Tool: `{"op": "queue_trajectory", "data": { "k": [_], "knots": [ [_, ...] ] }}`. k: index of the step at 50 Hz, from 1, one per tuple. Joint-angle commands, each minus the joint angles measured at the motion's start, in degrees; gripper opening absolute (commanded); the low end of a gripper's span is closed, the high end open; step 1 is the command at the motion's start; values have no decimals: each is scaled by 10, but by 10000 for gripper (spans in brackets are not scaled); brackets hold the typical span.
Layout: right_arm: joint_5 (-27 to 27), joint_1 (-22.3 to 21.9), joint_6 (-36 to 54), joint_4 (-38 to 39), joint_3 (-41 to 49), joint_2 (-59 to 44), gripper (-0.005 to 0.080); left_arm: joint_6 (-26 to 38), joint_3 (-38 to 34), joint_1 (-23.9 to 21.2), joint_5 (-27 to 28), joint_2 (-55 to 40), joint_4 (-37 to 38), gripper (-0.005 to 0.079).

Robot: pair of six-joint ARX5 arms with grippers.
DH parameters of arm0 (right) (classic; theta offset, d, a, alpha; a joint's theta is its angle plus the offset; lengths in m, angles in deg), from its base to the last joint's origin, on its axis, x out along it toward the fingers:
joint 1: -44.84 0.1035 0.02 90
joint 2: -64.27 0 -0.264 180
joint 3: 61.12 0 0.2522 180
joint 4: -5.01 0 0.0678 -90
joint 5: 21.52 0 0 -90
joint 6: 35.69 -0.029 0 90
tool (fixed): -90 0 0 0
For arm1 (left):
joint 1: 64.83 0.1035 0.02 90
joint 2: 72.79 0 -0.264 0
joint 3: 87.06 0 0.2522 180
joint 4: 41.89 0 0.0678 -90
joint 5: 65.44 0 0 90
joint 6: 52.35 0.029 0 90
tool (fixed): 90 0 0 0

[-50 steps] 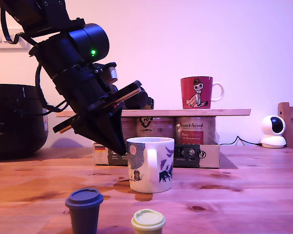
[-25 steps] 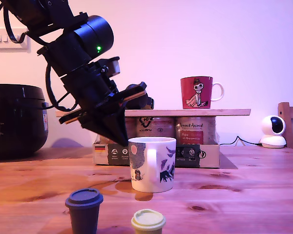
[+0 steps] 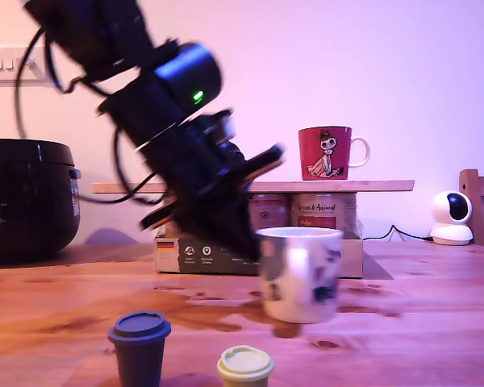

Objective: Slide the blue coffee cup to the right

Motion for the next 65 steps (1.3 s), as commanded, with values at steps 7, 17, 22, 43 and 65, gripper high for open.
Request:
{"op": "queue_trajectory", "data": {
  "k": [7, 17, 22, 43, 65],
  "knots": [
    [0, -4, -2, 5, -6, 4, -12, -10, 28, -18, 24, -10, -11, -20],
    [0, -4, -2, 0, -6, 4, -12, -9, 39, -23, 21, -10, -12, -21],
    [0, -4, -1, -12, -6, 4, -12, -2, 44, -12, 21, -8, -6, -20],
    [0, -4, 0, -66, -6, 4, -12, 65, 51, 36, -3, 16, 67, -20],
    [0, -4, 0, -66, -6, 4, -12, 124, 51, 89, -42, 57, 98, -21]
  ]
}}
